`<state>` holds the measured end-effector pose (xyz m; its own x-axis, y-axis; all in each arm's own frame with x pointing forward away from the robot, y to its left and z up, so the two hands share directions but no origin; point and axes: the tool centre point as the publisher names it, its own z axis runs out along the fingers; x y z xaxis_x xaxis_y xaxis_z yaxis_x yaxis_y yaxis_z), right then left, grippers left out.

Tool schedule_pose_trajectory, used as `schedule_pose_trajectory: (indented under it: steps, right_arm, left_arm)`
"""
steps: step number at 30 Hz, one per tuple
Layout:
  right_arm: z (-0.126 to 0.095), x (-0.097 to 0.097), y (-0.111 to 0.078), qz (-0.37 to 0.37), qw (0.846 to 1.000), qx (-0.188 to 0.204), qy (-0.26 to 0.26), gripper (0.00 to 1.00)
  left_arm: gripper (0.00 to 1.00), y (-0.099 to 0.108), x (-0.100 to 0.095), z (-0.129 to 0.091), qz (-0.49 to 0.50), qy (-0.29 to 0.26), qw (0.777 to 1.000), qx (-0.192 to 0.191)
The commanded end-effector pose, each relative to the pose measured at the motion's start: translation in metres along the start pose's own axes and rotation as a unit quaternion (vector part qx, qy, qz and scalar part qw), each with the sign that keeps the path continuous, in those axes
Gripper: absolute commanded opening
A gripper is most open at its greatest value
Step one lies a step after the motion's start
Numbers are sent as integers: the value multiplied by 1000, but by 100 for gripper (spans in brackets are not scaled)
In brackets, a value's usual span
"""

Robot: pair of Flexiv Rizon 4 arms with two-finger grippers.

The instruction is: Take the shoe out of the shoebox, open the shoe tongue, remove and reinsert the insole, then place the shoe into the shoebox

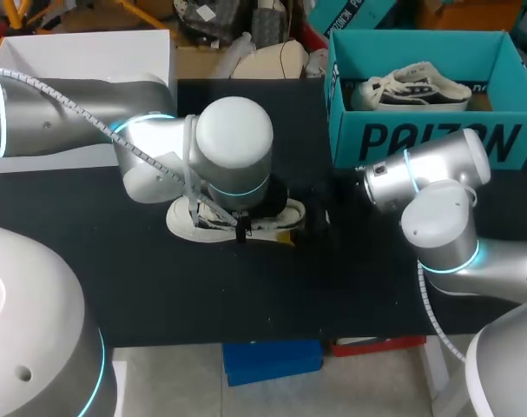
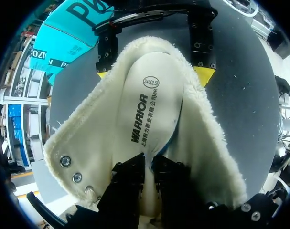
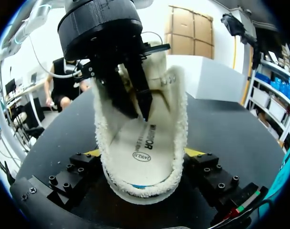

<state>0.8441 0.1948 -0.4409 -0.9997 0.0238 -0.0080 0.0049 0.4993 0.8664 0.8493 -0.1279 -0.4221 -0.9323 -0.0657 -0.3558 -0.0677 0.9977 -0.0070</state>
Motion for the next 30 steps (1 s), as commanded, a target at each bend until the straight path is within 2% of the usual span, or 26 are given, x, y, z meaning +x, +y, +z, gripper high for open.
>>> schedule_pose_trajectory:
  steps: [1, 10, 18, 24, 30]
  right_arm:
    - [0, 3, -3, 0, 1000, 1, 1, 0]
    - [0, 3, -3, 0, 1000, 1, 1, 0]
    - [0, 3, -3, 0, 1000, 1, 1, 0]
    - [0, 3, -3, 0, 1000, 1, 1, 0]
    - [0, 3, -3, 0, 1000, 1, 1, 0]
  left_arm:
    - [0, -1, -8, 24, 10, 4, 1000, 8]
    - [0, -3, -9, 6, 31, 51, 997, 47]
    - [0, -4, -18, -22, 49, 86, 992, 74]
    - [0, -4, -22, -43, 57, 87, 991, 86]
    - [0, -4, -18, -47, 59, 97, 988, 100]
